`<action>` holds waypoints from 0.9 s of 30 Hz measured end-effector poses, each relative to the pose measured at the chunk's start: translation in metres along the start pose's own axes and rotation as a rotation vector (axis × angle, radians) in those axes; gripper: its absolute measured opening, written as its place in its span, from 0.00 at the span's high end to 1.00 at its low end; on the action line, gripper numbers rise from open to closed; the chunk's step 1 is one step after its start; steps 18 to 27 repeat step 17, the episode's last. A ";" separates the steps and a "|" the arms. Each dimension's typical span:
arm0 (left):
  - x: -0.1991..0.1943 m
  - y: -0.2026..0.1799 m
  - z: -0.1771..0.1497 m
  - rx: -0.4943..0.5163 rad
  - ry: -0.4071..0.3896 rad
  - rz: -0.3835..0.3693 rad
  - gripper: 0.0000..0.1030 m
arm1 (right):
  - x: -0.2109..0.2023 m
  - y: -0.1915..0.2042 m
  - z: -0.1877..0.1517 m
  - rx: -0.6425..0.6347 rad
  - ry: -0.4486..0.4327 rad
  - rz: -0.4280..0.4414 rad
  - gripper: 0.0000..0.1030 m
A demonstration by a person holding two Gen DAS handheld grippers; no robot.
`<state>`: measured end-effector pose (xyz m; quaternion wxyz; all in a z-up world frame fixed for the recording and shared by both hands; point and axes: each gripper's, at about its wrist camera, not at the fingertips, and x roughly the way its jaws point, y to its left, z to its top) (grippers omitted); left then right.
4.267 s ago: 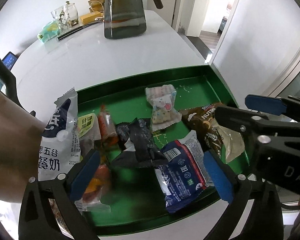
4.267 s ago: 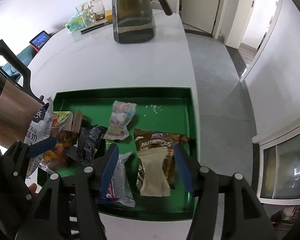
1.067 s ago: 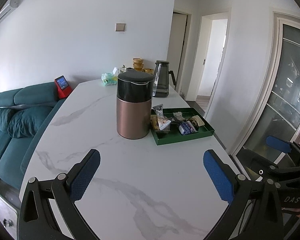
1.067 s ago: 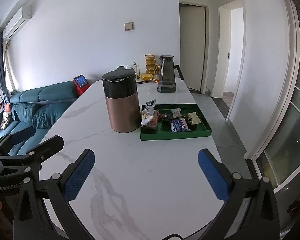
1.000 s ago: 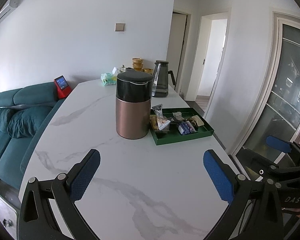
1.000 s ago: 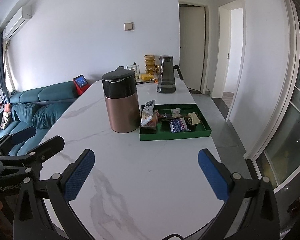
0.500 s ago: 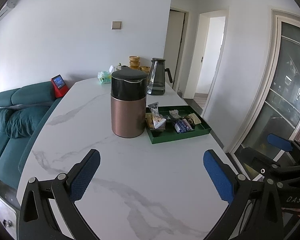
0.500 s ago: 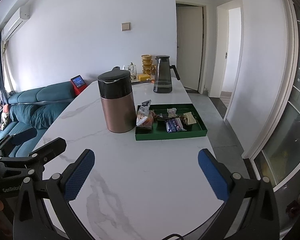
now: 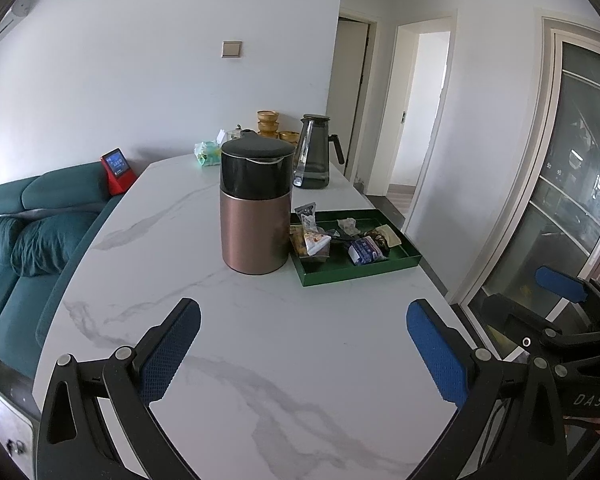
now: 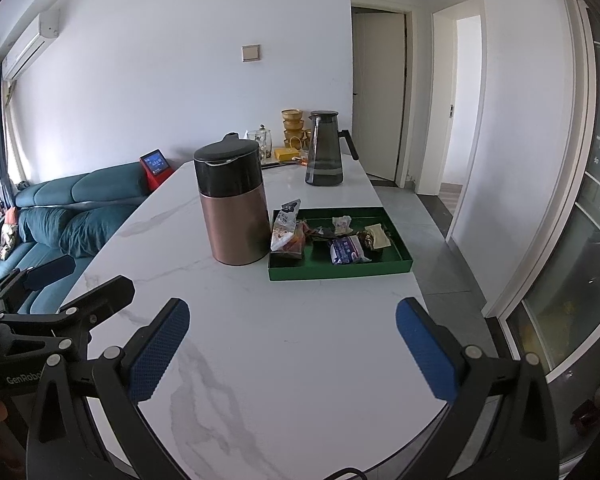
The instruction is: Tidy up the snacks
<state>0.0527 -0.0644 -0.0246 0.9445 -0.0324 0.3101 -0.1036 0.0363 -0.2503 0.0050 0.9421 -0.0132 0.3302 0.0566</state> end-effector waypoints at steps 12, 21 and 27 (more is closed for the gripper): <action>0.001 0.001 -0.001 -0.001 0.004 0.001 0.02 | 0.000 0.000 0.001 0.000 0.000 0.001 0.00; 0.000 0.005 -0.001 0.002 -0.001 0.000 0.02 | 0.000 0.000 0.001 -0.002 0.000 0.001 0.00; 0.000 0.005 -0.001 0.002 -0.001 0.000 0.02 | 0.000 0.000 0.001 -0.002 0.000 0.001 0.00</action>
